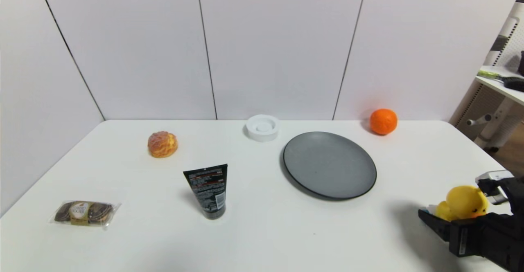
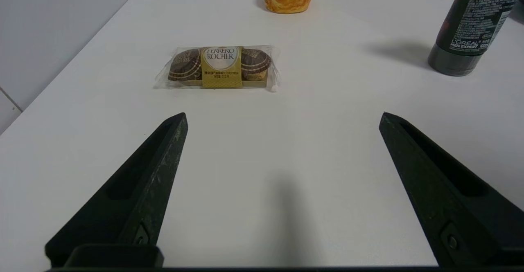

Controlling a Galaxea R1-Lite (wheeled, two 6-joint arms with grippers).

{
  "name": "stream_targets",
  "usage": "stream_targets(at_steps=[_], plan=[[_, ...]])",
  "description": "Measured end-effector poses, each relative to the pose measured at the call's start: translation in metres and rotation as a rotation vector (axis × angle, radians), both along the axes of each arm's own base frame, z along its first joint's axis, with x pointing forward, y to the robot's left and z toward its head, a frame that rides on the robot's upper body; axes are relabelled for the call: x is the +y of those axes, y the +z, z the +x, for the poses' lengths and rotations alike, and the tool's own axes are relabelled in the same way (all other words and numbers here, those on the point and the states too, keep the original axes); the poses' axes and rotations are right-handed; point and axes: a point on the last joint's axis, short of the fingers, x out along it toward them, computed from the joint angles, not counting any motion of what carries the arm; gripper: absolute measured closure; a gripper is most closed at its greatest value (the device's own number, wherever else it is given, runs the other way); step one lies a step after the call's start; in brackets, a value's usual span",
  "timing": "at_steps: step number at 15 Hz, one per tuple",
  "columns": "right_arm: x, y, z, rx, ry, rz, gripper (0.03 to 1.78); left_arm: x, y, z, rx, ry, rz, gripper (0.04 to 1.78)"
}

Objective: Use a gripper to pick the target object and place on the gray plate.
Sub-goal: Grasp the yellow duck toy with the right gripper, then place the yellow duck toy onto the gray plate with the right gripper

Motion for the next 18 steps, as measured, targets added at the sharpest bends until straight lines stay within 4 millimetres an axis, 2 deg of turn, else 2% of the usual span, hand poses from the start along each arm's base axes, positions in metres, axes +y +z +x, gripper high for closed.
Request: stream_targets(at_steps=[2,5,10,13,18], plan=[[0.0,0.0,0.0,-0.002,-0.001,0.0,0.88,0.0,0.0,0.0,0.0,0.0,0.0,0.13],[0.0,0.001,-0.001,-0.011,-0.003,0.0,1.13,0.0,0.0,0.0,0.0,0.0,0.0,0.13],[0.0,0.001,-0.002,-0.011,0.0,-0.002,1.18,0.0,0.0,0.0,0.0,0.0,0.0,0.13],[0.0,0.003,-0.003,-0.023,0.001,0.0,1.4,0.0,0.0,0.0,0.0,0.0,0.0,0.13],[0.003,0.013,-0.008,-0.079,0.031,0.009,1.4,0.0,0.0,0.0,0.0,0.0,0.0,0.13]])
